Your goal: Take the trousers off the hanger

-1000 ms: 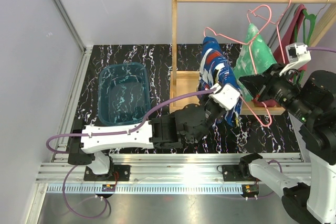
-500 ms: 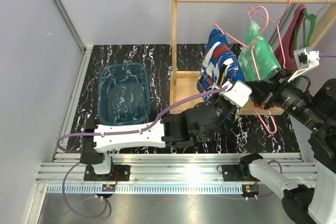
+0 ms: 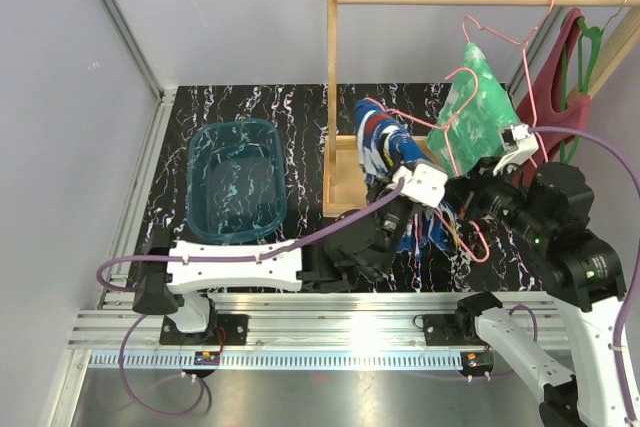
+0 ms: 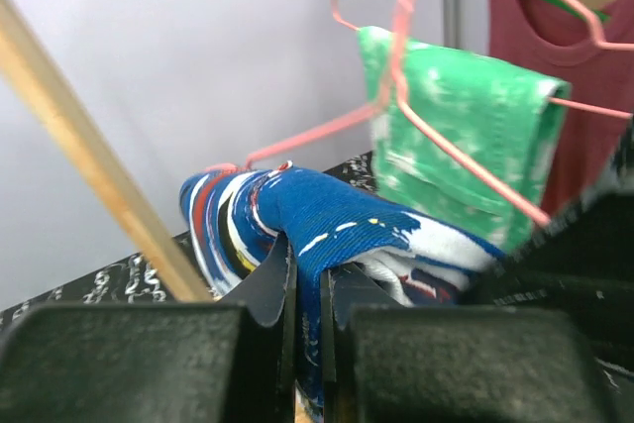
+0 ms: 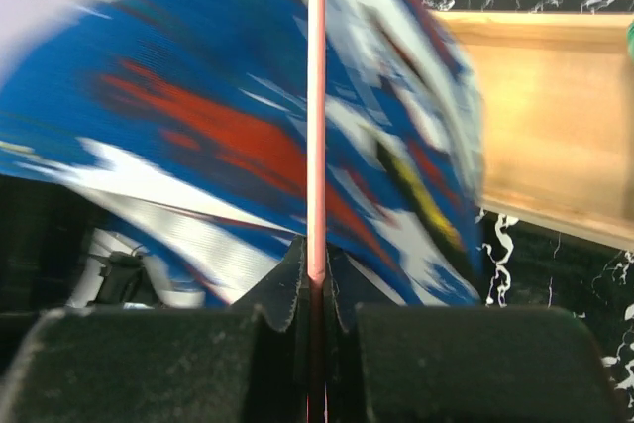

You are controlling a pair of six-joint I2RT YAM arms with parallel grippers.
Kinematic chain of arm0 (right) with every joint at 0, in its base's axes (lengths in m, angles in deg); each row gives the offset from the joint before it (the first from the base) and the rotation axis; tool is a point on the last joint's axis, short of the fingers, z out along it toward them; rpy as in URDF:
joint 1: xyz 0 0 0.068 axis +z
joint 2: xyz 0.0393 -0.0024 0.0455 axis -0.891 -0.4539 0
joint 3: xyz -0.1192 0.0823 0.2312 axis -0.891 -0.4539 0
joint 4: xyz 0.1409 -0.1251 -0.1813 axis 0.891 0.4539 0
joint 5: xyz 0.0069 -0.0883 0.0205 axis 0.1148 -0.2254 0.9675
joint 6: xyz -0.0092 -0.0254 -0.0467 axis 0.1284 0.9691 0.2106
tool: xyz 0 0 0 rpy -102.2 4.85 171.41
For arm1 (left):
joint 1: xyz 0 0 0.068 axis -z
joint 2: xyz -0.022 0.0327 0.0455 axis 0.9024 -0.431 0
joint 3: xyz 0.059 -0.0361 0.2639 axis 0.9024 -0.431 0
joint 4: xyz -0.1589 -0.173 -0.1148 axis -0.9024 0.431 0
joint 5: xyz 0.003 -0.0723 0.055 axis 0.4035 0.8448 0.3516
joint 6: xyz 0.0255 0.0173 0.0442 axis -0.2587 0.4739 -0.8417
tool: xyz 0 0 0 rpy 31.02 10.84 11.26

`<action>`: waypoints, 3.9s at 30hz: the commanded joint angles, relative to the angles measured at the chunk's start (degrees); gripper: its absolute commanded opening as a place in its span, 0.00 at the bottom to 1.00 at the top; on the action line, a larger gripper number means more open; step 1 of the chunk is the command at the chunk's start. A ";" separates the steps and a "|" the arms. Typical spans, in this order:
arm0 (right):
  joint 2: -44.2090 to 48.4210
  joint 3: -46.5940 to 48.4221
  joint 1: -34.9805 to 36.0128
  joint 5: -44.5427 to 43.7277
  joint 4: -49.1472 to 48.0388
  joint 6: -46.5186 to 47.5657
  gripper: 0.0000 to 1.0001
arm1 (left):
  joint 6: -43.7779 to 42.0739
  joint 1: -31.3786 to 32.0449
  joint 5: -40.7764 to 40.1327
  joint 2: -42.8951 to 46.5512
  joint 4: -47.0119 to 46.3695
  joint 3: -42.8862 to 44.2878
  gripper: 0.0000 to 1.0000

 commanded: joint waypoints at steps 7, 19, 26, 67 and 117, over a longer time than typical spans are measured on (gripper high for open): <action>5.19 -12.59 0.01 -2.29 -0.10 -0.12 0.00 | -12.59 1.13 -4.80 14.88 -29.36 -3.26 0.00; 6.51 -19.73 0.01 -0.64 -1.50 -0.12 0.00 | -29.83 1.04 -9.02 24.72 -46.16 -13.54 0.00; 6.69 -18.16 0.01 10.88 -9.50 -2.23 0.00 | -12.89 0.69 -3.41 30.45 -23.72 -18.46 0.00; -9.15 -17.27 6.96 4.73 -9.48 -0.28 0.00 | -9.79 -0.10 9.17 40.47 -27.45 -28.13 0.00; 0.80 -14.55 6.96 -6.16 -12.66 0.76 0.00 | -19.73 -1.07 -6.30 48.64 -38.08 -43.16 0.00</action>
